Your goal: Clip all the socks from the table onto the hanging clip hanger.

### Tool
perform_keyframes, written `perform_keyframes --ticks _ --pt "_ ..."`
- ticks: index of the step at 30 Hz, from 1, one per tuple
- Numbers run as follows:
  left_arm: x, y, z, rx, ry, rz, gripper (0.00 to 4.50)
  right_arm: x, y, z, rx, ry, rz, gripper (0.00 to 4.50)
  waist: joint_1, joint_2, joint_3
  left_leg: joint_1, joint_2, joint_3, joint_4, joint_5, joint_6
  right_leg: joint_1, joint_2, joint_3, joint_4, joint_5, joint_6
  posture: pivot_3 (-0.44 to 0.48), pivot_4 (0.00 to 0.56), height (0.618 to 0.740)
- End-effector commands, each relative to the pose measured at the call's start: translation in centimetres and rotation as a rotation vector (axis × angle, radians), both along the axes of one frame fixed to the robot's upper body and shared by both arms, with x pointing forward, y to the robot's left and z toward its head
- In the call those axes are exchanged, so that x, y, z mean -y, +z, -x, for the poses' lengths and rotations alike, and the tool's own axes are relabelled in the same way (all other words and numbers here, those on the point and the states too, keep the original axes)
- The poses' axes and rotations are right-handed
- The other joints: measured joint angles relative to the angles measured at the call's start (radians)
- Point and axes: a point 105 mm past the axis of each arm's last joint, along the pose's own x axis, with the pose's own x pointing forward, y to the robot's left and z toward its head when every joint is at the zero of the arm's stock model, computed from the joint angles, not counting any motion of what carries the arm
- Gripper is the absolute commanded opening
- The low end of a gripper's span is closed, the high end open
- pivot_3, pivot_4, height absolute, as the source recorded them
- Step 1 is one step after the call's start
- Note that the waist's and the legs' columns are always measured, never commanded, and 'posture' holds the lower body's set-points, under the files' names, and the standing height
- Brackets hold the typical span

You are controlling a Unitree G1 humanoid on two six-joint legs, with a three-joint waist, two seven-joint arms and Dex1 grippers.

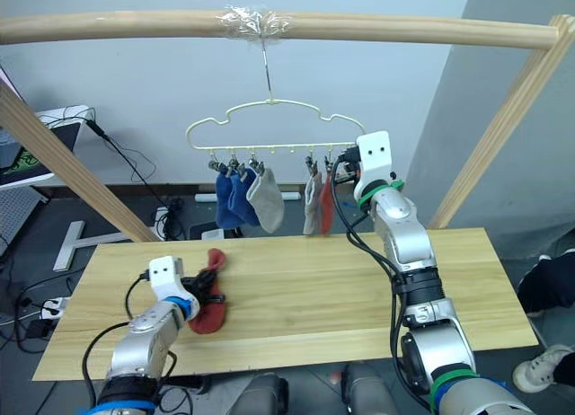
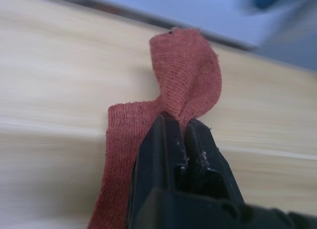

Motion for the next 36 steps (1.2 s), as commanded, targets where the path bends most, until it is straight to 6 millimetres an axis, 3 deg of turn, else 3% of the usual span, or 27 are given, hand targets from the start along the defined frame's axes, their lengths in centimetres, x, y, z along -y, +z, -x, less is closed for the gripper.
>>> perform_keyframes --ticks 1,5,9,11,22,36 --pt "4.4 4.9 -0.5 0.161 -0.154 0.079 0.02 -0.1 2.6 0.3 0.027 0.019 -0.08 0.0 0.001 0.0 0.0 0.0 0.0 0.0 0.0 0.0 0.0 0.0 0.0 0.0 0.0 0.0 0.0 0.044 0.175 0.74" --pt "6.7 6.6 -0.1 0.218 -0.254 0.063 0.02 -0.2 2.6 0.3 -0.044 0.026 -0.162 0.0 -0.007 0.0 0.0 0.001 0.001 0.0 0.0 0.0 0.0 0.0 0.002 0.001 0.001 0.0 0.0 0.041 0.177 0.74" --pt "11.0 8.8 0.6 0.296 -0.404 0.068 0.02 -0.8 2.2 0.5 -0.201 0.084 -0.284 0.0 -0.009 0.0 0.0 0.001 0.002 0.0 0.0 0.0 0.0 0.0 0.003 0.0 0.001 0.0 0.0 0.035 0.179 0.74" --pt "12.0 9.4 0.6 0.312 -0.433 0.069 0.02 -0.8 2.2 0.7 -0.232 0.099 -0.288 0.0 -0.009 0.0 0.0 0.001 0.001 0.001 0.0 0.0 0.0 0.0 0.003 0.0 0.0 0.0 0.0 0.035 0.179 0.74" --pt "14.5 10.1 -0.4 0.316 -0.434 0.085 0.02 -1.7 3.0 1.9 -0.294 0.181 -0.293 0.0 -0.009 0.0 0.0 0.0 0.001 0.001 0.0 0.0 0.0 0.0 0.003 0.0 0.0 0.0 0.0 0.026 0.179 0.74" --pt "15.4 10.5 -1.6 0.326 -0.432 0.118 0.02 -2.7 3.4 3.7 -0.341 0.309 -0.271 0.0 -0.013 0.0 0.0 0.0 0.0 0.001 0.0 0.0 0.0 -0.001 0.004 0.0 -0.001 0.0 0.001 0.014 0.185 0.74"
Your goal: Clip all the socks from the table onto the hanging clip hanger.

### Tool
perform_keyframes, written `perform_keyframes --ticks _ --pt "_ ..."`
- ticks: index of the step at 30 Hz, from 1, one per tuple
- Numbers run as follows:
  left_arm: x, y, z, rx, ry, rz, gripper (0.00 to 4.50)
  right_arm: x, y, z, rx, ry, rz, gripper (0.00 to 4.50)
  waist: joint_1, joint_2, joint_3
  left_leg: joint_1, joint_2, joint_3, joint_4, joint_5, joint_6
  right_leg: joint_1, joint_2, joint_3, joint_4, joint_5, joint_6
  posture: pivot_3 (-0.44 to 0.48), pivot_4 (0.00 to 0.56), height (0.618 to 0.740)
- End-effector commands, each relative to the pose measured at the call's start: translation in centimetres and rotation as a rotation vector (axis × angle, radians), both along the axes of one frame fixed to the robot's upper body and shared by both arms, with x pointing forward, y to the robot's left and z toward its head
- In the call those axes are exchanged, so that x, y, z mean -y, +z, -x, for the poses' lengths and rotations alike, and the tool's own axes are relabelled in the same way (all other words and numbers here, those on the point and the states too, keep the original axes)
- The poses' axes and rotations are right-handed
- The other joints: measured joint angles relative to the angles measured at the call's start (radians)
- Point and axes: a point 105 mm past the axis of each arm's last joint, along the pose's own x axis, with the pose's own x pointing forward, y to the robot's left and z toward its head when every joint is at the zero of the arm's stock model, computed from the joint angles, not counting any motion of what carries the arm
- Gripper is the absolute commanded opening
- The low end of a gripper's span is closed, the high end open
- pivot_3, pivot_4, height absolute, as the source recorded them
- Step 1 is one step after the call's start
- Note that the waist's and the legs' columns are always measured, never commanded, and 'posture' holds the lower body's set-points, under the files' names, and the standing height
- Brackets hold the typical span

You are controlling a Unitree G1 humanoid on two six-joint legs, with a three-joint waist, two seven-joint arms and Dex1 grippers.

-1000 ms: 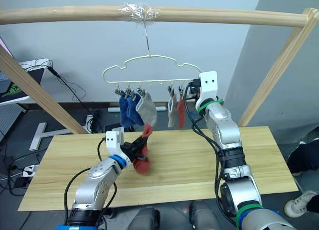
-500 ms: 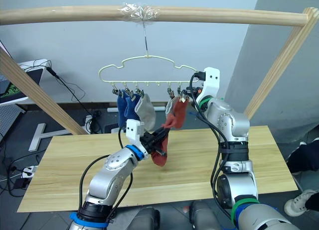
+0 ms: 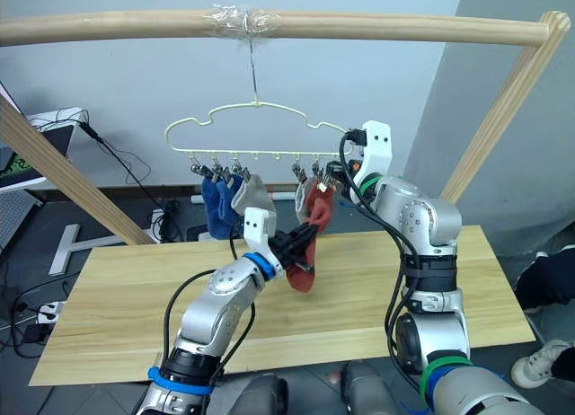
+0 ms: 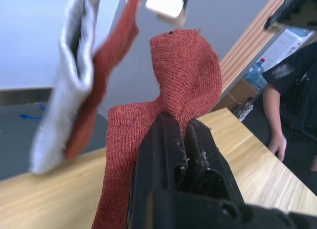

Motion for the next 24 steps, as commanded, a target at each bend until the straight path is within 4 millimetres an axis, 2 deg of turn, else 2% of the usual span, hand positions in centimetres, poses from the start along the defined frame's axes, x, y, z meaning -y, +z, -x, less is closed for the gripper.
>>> perform_keyframes --ticks 1,24 --pt "0.3 1.0 -0.2 0.042 -0.004 0.014 0.02 -0.8 2.4 1.1 0.075 0.078 -0.024 0.0 0.0 0.0 0.0 0.0 0.0 0.0 0.0 0.0 0.0 0.0 0.0 0.0 0.0 0.0 0.0 0.014 0.185 0.74" --pt "-0.2 2.6 -1.0 0.113 0.02 0.038 0.02 -1.2 1.9 1.7 0.001 0.115 -0.083 0.0 -0.001 0.0 0.0 -0.001 0.0 0.0 0.0 0.0 0.0 0.0 0.0 0.0 0.0 -0.002 0.003 0.007 0.185 0.74"
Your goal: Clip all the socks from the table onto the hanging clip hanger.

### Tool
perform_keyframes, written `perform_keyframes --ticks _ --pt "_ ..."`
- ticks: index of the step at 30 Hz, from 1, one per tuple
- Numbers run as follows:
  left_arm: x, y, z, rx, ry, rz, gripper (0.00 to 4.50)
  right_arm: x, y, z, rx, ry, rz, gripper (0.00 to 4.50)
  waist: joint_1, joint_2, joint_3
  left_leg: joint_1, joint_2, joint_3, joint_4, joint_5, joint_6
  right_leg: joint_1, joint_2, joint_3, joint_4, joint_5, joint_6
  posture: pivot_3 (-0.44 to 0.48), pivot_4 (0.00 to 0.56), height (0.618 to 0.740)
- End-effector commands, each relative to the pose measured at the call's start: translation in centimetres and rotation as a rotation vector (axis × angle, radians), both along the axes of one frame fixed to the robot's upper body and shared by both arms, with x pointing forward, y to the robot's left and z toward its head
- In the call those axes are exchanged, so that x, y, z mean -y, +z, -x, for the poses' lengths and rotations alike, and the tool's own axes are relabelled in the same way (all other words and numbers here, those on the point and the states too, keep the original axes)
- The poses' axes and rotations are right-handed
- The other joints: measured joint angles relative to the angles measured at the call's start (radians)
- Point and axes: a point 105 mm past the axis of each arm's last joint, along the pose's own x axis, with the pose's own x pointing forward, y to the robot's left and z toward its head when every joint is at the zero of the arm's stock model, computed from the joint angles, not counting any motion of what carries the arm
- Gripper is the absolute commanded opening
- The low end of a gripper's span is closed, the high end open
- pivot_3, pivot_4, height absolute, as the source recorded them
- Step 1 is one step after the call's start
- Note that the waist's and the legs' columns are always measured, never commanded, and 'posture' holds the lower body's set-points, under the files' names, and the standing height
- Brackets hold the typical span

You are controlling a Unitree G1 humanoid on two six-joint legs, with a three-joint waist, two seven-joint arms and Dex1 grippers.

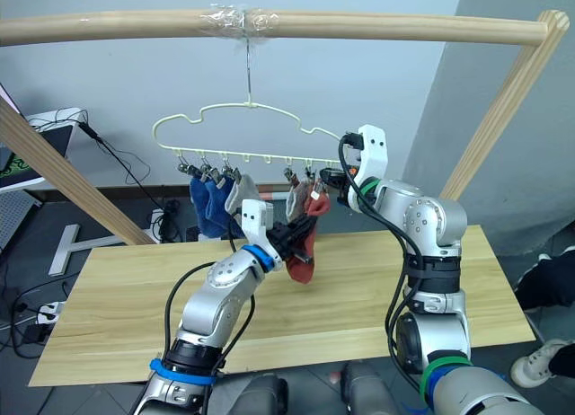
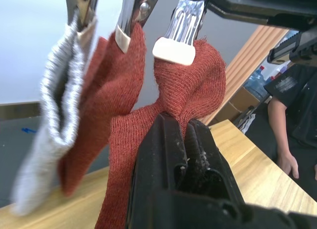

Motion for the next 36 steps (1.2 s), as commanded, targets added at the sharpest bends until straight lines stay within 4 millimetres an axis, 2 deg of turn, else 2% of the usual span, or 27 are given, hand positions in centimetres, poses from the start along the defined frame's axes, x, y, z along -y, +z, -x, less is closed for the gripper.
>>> perform_keyframes --ticks 1,6,7,10,19,22,27,33,36 --pt "0.2 1.7 -0.2 0.072 0.006 0.024 0.02 -0.5 2.1 0.7 0.058 0.033 -0.053 0.0 0.0 0.0 0.0 0.0 0.0 0.0 0.0 0.0 0.0 0.0 0.0 0.0 0.0 0.0 0.0 0.007 0.185 0.74" --pt "0.1 1.7 -0.2 0.074 0.009 0.025 0.02 -0.5 2.0 0.7 0.037 0.04 -0.083 0.0 0.0 0.0 0.0 0.0 0.0 0.0 0.0 0.0 0.0 0.0 0.0 0.0 0.0 0.0 0.0 0.01 0.181 0.74" --pt "0.1 1.7 -0.2 0.074 0.008 0.025 0.0 -0.5 2.0 0.7 0.035 0.037 -0.091 0.25 0.0 0.0 0.0 0.0 0.0 0.0 0.0 0.0 0.0 0.0 0.0 0.0 0.0 0.0 0.0 0.01 0.181 0.74" --pt "0.2 1.7 -0.2 0.073 0.004 0.025 0.0 -0.4 2.2 0.6 0.038 0.03 -0.104 1.13 0.0 0.0 0.0 0.0 0.0 0.0 0.0 0.0 0.0 0.0 0.0 0.0 0.0 0.0 0.0 0.011 0.177 0.74" --pt "0.6 1.6 0.1 0.063 -0.02 0.032 0.0 -0.2 3.0 0.6 0.072 0.029 -0.128 4.47 0.001 0.0 0.0 0.0 -0.001 0.0 0.0 0.0 0.0 0.0 0.0 0.0 0.0 0.0 0.0 0.009 0.175 0.74" --pt "1.1 1.5 0.2 0.037 -0.039 0.062 0.0 0.3 3.8 0.5 0.121 0.007 -0.153 4.49 0.001 0.0 0.0 0.0 0.0 0.0 0.0 0.0 0.0 0.0 0.0 0.0 0.0 0.0 0.0 0.009 0.175 0.74" --pt "1.8 1.5 0.5 -0.007 -0.085 0.114 0.0 0.8 3.8 0.3 0.203 -0.03 -0.065 4.49 0.001 0.0 0.0 -0.001 -0.001 0.0 0.0 0.0 0.0 0.0 0.002 0.0 -0.001 -0.001 0.001 -0.004 0.167 0.74" --pt "2.0 1.5 0.7 -0.049 -0.112 0.155 1.77 1.4 4.0 0.1 0.234 -0.064 -0.069 4.5 0.0 0.0 0.0 -0.001 0.0 0.0 0.0 0.0 0.0 0.0 0.003 0.0 0.0 -0.001 0.001 -0.007 0.164 0.74" --pt "1.5 1.1 0.8 -0.078 -0.108 0.164 2.74 2.0 4.0 0.1 0.248 -0.078 -0.06 4.5 0.0 0.0 0.0 0.0 0.0 0.0 0.0 0.0 0.0 0.0 0.004 0.001 0.0 -0.001 0.001 -0.01 0.164 0.74"
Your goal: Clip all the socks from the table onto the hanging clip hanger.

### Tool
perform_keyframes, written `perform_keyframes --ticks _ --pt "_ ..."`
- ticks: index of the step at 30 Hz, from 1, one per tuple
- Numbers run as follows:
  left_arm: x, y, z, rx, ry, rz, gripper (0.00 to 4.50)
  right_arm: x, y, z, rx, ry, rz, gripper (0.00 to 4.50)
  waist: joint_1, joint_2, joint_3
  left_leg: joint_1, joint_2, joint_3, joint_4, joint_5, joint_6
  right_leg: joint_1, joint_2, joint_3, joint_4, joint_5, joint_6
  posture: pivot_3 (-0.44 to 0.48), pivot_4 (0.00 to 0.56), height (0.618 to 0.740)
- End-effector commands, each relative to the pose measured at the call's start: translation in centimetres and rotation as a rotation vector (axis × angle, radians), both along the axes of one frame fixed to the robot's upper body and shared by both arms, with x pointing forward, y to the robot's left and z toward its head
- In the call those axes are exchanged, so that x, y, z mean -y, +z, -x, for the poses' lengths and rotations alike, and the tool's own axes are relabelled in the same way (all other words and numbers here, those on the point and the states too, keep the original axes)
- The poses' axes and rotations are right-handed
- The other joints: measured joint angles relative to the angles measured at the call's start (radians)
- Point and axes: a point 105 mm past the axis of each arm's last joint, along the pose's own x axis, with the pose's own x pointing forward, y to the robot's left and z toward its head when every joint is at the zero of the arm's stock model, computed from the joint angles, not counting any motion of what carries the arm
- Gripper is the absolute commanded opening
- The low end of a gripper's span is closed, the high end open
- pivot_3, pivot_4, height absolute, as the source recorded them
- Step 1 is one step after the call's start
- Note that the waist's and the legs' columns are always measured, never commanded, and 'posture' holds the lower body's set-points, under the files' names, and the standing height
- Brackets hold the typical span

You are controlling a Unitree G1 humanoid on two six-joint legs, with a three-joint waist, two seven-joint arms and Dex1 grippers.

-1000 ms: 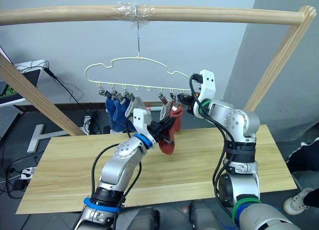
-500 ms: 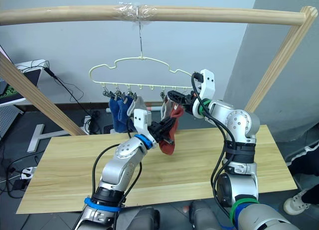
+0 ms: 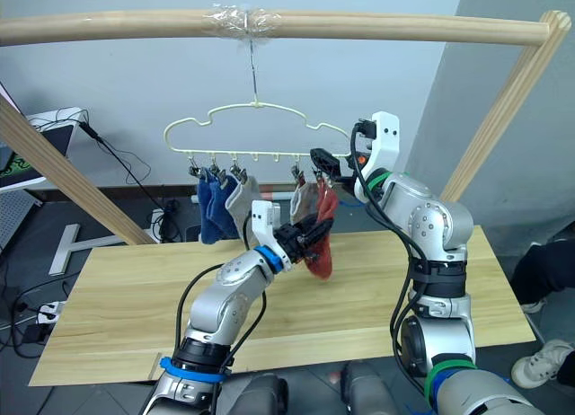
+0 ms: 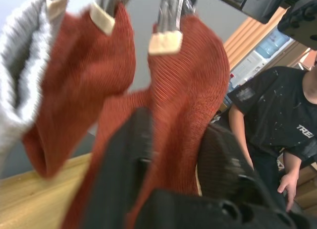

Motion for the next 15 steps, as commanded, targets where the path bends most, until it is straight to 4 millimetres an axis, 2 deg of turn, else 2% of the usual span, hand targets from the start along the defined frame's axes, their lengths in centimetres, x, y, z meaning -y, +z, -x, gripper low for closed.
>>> perform_keyframes --ticks 1,5,6,12,15 --pt "-0.6 1.1 0.3 0.019 -0.012 0.035 3.06 0.9 1.7 0.5 0.089 -0.022 -0.007 4.5 0.0 0.0 0.0 0.0 0.0 0.0 0.0 0.0 0.0 0.0 0.0 0.0 0.0 0.0 0.0 -0.009 0.164 0.74" --pt "-2.6 0.1 0.6 -0.005 0.005 -0.011 4.29 2.0 1.5 0.7 0.092 -0.03 -0.002 4.5 -0.001 0.0 0.0 0.0 0.001 0.0 0.0 0.0 0.0 0.0 0.0 0.0 0.0 0.0 0.0 -0.006 0.166 0.74" --pt "-3.4 -0.1 0.5 -0.007 0.023 -0.026 4.46 2.3 1.3 0.7 0.092 -0.032 0.008 4.5 -0.001 0.0 0.0 0.0 0.001 0.0 0.0 0.0 0.0 0.0 0.0 0.0 0.0 0.0 0.0 -0.005 0.166 0.74" --pt "-9.9 0.0 0.2 0.006 0.142 -0.11 4.46 5.0 0.2 1.4 0.105 -0.039 0.09 4.5 0.0 0.0 0.0 0.0 0.001 0.0 0.0 0.0 0.0 0.0 0.0 0.0 0.0 0.0 0.0 0.003 0.169 0.74" --pt "-14.1 0.3 1.0 0.015 0.189 -0.199 4.46 7.6 -0.7 1.9 0.159 -0.043 0.231 4.5 0.001 0.0 0.0 0.0 0.001 0.0 0.0 0.0 0.0 0.0 0.0 0.0 -0.001 0.0 0.0 0.018 0.171 0.74"
